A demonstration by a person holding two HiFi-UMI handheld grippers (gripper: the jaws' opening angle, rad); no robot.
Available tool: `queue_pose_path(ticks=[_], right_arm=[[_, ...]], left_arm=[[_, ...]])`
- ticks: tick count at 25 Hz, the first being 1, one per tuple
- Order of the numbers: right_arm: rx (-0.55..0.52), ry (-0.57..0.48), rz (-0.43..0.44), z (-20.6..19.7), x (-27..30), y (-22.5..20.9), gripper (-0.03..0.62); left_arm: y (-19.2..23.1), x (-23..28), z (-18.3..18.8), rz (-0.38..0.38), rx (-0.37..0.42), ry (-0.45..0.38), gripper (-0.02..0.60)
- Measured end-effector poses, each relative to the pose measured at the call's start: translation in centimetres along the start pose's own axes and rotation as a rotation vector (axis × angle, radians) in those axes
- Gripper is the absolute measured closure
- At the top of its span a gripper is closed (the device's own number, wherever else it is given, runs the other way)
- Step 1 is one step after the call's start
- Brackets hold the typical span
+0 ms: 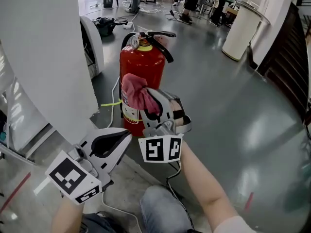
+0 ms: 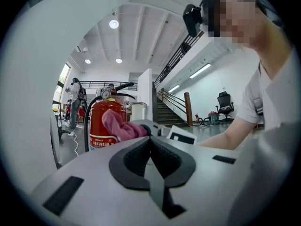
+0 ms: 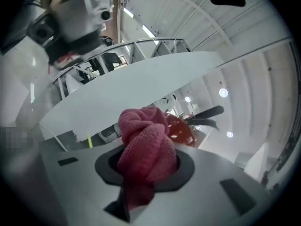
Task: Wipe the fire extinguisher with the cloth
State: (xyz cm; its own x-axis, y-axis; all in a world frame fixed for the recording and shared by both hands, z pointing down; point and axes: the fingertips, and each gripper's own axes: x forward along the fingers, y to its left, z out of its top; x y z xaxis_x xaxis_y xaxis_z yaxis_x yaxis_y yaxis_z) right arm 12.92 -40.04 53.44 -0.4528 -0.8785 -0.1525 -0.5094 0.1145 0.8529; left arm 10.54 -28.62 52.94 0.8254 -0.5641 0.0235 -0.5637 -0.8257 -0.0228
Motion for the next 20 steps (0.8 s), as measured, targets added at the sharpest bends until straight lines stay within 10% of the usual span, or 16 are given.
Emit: queue_pose_path(ticks=[10, 20], right_arm=[[-0.106, 0.167, 0.371, -7.1, -2.1, 16.0, 0.494], [-0.046, 0.079, 0.254, -2.4, -0.6, 6.7, 0.502]], left_arm=[[0.4, -0.3, -0.6, 0.004, 0.008, 0.012, 0.572], [-0.3, -0.3, 1.3, 0.02, 0.083, -0.027, 0.572]])
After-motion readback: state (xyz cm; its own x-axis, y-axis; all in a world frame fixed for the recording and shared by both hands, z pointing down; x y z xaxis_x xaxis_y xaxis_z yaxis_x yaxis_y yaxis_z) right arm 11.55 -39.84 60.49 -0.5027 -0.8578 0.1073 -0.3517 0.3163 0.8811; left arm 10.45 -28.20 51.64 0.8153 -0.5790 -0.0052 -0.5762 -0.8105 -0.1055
